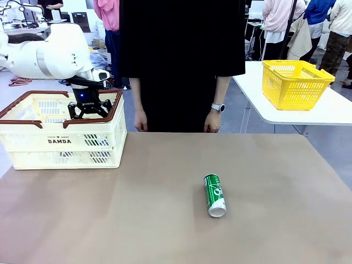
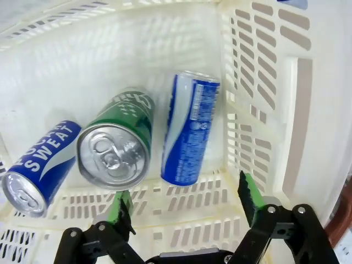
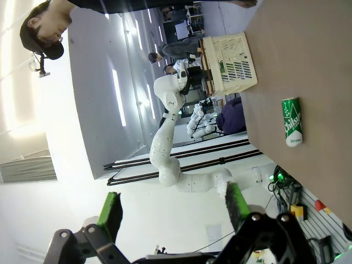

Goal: Place the drinks into the Shopping basket.
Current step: Pick up one drink and place it into the Shopping basket.

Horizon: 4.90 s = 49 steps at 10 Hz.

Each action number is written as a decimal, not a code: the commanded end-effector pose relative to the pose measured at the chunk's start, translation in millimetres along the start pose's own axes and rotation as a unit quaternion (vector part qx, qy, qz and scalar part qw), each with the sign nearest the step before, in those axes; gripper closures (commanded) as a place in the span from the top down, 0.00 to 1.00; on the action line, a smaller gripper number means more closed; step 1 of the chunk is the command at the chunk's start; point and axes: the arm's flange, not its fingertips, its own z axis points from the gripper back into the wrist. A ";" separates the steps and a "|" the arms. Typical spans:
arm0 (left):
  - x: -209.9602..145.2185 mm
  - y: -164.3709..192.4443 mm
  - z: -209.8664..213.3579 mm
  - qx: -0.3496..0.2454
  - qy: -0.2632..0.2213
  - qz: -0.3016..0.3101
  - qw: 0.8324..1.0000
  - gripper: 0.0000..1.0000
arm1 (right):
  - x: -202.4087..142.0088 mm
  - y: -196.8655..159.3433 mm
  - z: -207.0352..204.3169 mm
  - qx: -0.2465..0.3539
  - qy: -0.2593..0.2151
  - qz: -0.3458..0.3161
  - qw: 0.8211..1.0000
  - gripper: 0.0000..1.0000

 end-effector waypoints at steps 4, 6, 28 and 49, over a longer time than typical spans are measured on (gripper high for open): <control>-6.1 -2.7 31.0 0.006 -0.020 -0.004 1.000 1.00 | -2.6 4.5 -1.0 -0.001 0.001 -0.006 1.000 1.00; -22.8 4.3 75.3 0.019 -0.040 -0.036 0.998 1.00 | -2.6 4.5 -1.0 -0.001 0.001 -0.006 1.000 1.00; -293.7 225.4 43.2 -0.572 -0.103 0.016 0.813 1.00 | -2.6 4.5 -1.0 -0.001 0.001 -0.006 1.000 1.00; -283.6 -203.4 90.6 -0.284 0.067 -0.043 0.955 1.00 | -2.6 4.5 -1.0 -0.001 0.001 -0.006 1.000 1.00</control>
